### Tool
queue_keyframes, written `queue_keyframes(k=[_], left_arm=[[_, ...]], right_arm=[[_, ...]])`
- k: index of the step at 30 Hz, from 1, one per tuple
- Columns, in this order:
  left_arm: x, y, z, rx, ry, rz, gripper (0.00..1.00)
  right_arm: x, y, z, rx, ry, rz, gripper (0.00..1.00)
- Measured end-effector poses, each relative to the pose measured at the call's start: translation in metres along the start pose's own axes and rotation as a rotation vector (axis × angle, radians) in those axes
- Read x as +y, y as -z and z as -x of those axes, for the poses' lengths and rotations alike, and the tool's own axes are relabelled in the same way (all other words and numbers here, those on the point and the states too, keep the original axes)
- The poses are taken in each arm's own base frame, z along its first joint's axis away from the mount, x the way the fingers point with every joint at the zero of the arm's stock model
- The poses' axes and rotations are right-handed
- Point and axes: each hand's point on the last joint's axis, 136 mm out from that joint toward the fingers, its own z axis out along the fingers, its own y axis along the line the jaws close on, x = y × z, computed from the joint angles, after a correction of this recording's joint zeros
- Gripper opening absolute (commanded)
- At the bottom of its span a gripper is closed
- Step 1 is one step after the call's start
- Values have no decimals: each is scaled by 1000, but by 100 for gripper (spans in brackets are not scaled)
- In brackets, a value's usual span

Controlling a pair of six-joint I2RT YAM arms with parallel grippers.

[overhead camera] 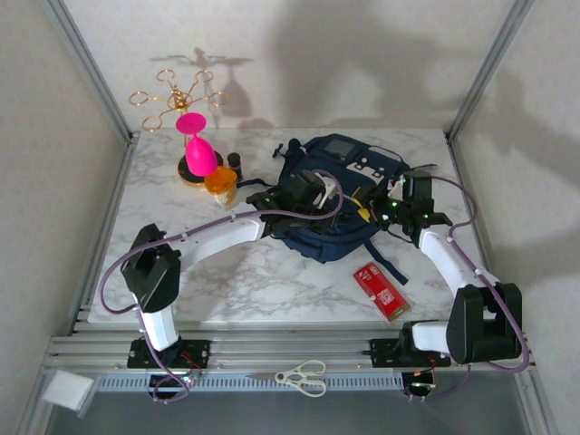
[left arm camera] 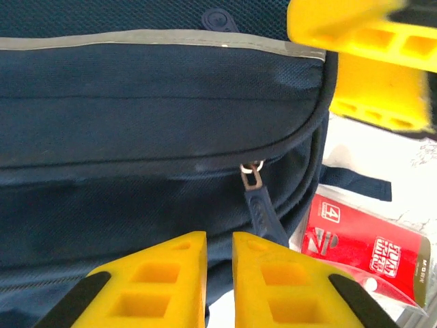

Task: Pack the student bag
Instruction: Unzip the student bag at the top-center of the table.

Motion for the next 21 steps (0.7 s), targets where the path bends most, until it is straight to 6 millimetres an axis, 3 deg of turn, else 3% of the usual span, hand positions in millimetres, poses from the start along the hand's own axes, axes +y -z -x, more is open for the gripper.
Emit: queue_keyframes(k=[3,7,13,15,21], left_arm=[[-3,-5,-1,5,1,-22,20],[-6,-4,3,-7,2,-38,28],[-1,0,3,-9,48,-3,38],[2,3,3,-3,80,14,47],[-2,8,12,-22,157,20,57]], right_arm=[[4,-4,-13,-3,-35,19,43],[7,-9,-22,-1,-70,20,27],[6,-9,-18,-21,-114,13,5],[6,-9,-18,-21,-124,13,4],[5,-9,-18,-23,-134,12,1]])
